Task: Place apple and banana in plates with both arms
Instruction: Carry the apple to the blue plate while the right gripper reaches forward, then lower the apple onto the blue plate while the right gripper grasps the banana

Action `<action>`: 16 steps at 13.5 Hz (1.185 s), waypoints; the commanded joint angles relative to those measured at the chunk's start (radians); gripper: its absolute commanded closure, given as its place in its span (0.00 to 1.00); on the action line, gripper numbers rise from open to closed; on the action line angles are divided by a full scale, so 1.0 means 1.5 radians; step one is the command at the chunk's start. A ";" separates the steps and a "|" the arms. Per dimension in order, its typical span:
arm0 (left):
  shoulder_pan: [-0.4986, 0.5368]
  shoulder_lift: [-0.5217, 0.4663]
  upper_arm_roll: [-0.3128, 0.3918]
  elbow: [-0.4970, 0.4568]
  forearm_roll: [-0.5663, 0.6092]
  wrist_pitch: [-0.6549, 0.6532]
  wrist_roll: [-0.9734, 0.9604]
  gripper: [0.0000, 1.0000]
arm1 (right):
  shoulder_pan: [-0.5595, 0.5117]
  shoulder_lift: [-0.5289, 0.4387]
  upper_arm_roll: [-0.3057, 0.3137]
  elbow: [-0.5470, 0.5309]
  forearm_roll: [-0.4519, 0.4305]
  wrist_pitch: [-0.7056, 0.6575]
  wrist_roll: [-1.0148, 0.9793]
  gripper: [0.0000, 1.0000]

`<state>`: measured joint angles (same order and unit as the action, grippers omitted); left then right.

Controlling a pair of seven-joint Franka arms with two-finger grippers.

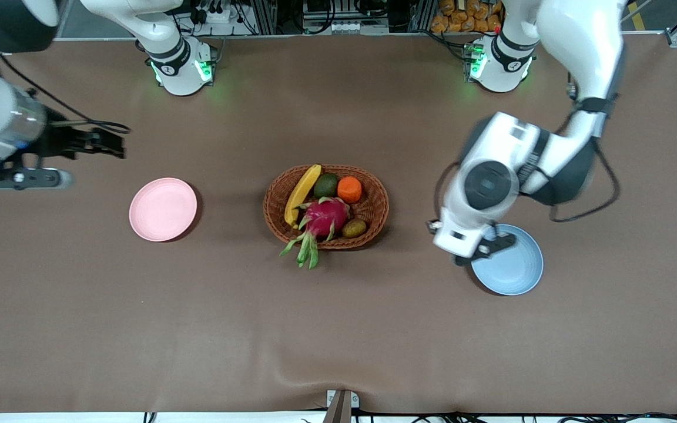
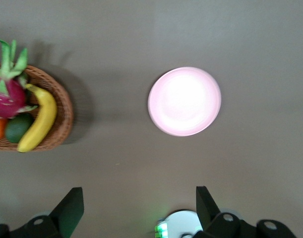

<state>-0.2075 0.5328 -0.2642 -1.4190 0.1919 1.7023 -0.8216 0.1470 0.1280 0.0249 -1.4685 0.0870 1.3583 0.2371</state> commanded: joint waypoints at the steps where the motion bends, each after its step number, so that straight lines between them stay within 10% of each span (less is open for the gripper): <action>1: 0.046 -0.007 -0.003 -0.038 -0.002 -0.006 0.041 1.00 | 0.046 0.045 -0.003 0.000 0.044 0.004 0.108 0.00; 10: 0.096 0.092 0.003 -0.060 0.155 0.065 0.024 1.00 | 0.128 0.067 -0.002 -0.302 0.232 0.286 0.310 0.00; 16: 0.085 0.121 0.002 -0.062 0.256 0.101 0.003 1.00 | 0.216 0.199 -0.003 -0.319 0.337 0.474 0.342 0.00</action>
<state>-0.0737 0.7043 -0.2585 -1.5201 0.5254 1.8468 -0.7973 0.4328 0.3649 0.0295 -1.9580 0.5514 2.0057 0.7236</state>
